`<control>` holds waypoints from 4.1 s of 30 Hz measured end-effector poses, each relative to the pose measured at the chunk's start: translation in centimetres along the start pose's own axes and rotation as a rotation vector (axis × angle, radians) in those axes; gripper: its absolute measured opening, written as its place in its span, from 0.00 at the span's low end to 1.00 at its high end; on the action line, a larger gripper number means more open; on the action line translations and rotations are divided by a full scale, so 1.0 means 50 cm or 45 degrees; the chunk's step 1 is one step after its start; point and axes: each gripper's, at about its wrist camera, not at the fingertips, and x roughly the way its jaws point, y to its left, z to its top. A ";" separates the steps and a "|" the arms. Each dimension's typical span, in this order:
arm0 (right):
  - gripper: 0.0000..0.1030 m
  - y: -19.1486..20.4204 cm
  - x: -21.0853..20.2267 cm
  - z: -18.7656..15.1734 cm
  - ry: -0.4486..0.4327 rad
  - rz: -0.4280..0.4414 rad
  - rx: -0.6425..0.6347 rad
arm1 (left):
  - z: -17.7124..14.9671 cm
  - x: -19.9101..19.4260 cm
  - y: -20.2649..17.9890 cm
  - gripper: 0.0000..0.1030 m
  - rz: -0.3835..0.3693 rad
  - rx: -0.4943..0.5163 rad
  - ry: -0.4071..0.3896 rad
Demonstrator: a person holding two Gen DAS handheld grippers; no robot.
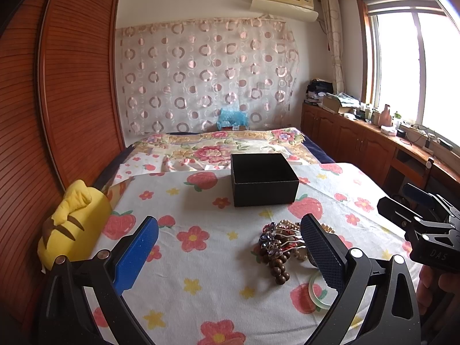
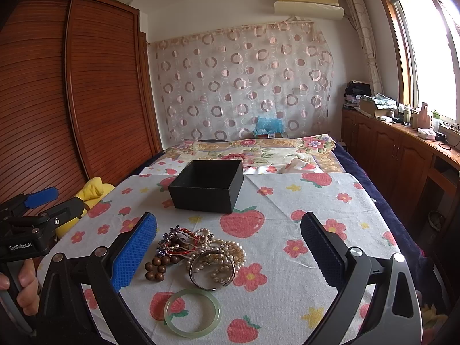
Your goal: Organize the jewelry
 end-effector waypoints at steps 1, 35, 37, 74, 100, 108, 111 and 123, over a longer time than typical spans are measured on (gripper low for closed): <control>0.98 0.000 -0.001 0.000 -0.001 0.000 0.000 | 0.000 0.001 0.000 0.93 0.000 0.000 0.000; 0.98 0.001 0.000 -0.001 0.002 0.001 0.003 | 0.000 -0.001 0.000 0.93 -0.005 0.001 -0.002; 0.98 0.001 -0.001 -0.001 0.002 0.001 0.001 | 0.000 -0.001 0.000 0.93 -0.004 0.001 -0.001; 0.90 -0.017 0.067 -0.064 0.173 0.035 -0.039 | -0.050 0.095 -0.016 0.93 -0.132 0.013 0.214; 0.87 -0.003 0.122 -0.104 0.319 0.096 -0.100 | -0.029 0.304 -0.050 0.58 -0.419 0.022 0.545; 0.87 0.015 0.148 -0.079 0.339 0.131 -0.163 | -0.032 0.336 -0.048 0.42 -0.419 -0.012 0.585; 0.87 0.020 0.158 -0.075 0.368 0.152 -0.189 | -0.027 0.330 -0.046 0.25 -0.406 -0.002 0.572; 0.87 0.028 0.210 -0.077 0.481 0.191 -0.242 | -0.005 0.285 -0.023 0.19 -0.288 0.052 0.433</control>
